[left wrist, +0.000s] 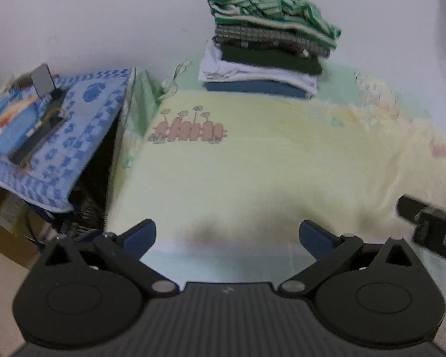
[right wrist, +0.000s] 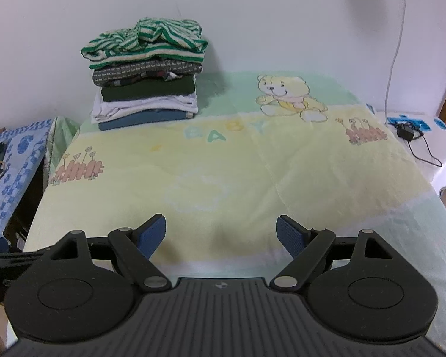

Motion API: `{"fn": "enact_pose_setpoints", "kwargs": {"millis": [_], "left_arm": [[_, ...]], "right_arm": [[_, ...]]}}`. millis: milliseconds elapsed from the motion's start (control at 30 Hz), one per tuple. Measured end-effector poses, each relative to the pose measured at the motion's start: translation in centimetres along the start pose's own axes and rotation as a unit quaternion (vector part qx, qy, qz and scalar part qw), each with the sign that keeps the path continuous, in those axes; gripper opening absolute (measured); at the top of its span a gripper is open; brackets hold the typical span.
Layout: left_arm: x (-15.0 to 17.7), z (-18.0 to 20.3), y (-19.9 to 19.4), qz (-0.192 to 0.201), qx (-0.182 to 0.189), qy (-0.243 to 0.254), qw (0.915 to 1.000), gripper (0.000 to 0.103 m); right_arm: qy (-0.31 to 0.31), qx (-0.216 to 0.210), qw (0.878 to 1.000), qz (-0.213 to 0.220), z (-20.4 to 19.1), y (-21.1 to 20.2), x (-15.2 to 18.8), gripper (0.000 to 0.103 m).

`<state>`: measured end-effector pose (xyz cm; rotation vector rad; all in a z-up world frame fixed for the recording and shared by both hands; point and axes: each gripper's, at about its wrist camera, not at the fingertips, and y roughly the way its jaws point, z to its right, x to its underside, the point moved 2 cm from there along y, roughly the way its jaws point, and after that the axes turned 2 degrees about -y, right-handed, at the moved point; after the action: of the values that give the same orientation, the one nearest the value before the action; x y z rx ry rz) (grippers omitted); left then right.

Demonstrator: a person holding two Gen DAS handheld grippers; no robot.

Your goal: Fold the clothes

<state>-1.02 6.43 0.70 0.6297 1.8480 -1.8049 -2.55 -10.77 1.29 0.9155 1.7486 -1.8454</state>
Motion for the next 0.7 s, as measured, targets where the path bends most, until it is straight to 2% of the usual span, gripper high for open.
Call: {"fn": "enact_pose_setpoints", "kwargs": {"millis": [33,233,700], "left_arm": [[0.1,0.2,0.0,0.002,-0.008,0.007,0.9999,0.102],[0.9,0.1,0.0,0.001,0.026,0.003,0.9997,0.102],[1.4,0.0,0.3,-0.006,0.014,0.0,0.9999,0.102]], "right_arm": [[0.002,-0.001,1.0,-0.002,0.0,0.0,0.0,0.084],[0.002,-0.003,1.0,-0.007,-0.1,0.1,0.2,0.084],[-0.014,-0.017,1.0,-0.022,-1.1,0.8,0.5,0.084]]}}
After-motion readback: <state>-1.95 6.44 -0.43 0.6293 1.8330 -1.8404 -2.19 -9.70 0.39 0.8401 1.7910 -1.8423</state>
